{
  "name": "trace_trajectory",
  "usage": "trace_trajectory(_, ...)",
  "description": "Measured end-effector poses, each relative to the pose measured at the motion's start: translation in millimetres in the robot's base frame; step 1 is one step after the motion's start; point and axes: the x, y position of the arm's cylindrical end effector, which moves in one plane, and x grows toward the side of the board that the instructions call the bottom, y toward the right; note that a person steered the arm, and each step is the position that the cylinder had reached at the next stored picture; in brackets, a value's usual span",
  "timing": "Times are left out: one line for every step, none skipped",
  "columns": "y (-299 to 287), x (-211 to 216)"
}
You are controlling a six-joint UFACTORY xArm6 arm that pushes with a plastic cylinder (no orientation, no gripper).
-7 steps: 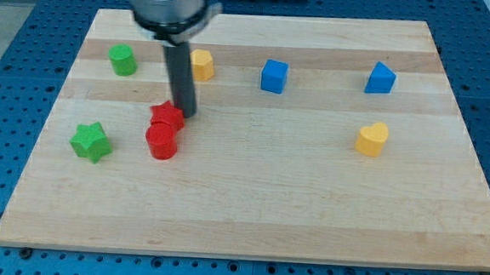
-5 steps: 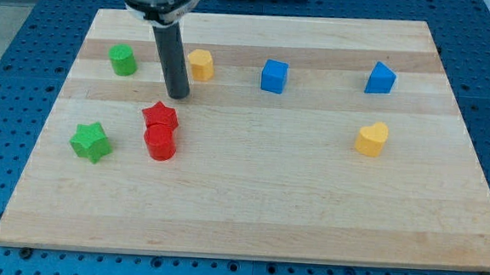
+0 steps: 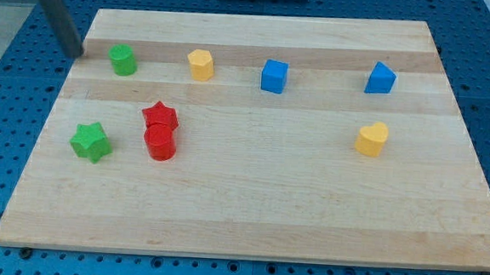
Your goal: Move the green circle near the green star
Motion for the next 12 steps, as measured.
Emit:
trace_trajectory(19,-63)
trace_trajectory(56,-61)
trace_trajectory(88,-14)
trace_trajectory(89,29)
trace_trajectory(87,76)
trace_trajectory(72,67)
trace_trajectory(30,50)
trace_trajectory(12,76)
trace_trajectory(41,107)
trace_trajectory(45,118)
trace_trajectory(30,84)
trace_trajectory(33,50)
